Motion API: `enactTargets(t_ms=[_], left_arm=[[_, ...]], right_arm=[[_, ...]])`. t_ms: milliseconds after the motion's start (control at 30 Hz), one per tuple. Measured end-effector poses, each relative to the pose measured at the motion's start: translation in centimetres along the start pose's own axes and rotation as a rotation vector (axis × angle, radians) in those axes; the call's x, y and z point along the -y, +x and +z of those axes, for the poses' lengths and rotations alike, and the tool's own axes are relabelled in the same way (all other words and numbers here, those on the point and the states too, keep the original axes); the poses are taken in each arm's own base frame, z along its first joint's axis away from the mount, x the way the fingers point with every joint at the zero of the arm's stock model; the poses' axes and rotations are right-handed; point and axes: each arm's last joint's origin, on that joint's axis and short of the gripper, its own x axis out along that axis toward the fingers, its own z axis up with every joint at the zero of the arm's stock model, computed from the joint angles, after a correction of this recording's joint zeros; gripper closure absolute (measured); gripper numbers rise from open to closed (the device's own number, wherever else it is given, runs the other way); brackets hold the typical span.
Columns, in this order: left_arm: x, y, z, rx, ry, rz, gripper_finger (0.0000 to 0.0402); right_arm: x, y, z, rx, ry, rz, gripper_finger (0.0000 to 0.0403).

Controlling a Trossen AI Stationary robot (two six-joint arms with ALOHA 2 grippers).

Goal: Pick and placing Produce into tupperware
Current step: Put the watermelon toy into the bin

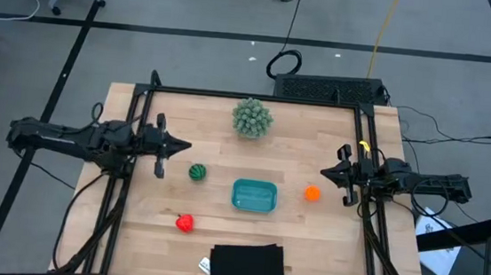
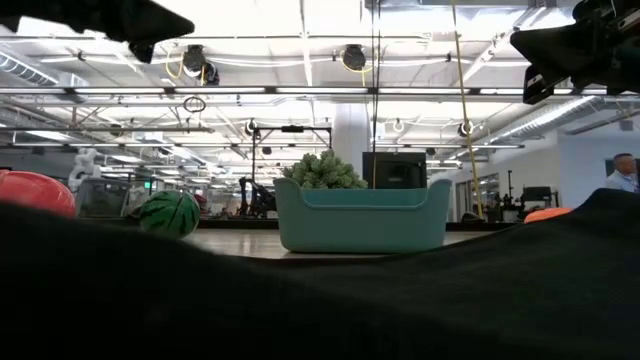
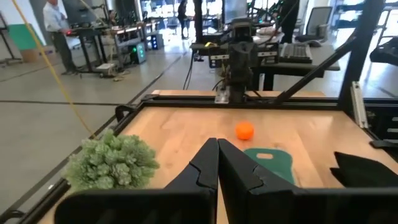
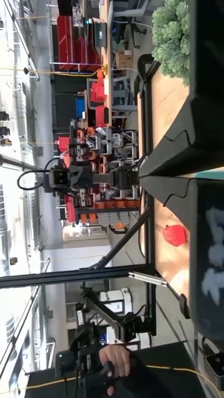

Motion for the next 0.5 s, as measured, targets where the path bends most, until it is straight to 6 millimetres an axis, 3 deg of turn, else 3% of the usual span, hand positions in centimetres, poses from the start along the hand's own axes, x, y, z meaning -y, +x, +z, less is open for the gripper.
enactTargets(t_ms=[300, 400, 500], left_arm=[[-0.9, 1.7, 4.5, 0.019, 0.037, 0.033, 0.0394], [-1.0, 2.0, 5.6, 0.030, 0.139, 0.036, 0.0394], [-1.1, 2.3, 6.2, 0.030, 0.104, 0.045, 0.0394]], right_arm=[[0.0, 0.0, 0.0, -0.001, 0.000, 0.000, 0.0403], [0.0, 0.0, 0.0, 0.000, 0.000, 0.000, 0.0403], [0.0, 0.0, 0.0, -0.001, 0.000, 0.000, 0.0403]])
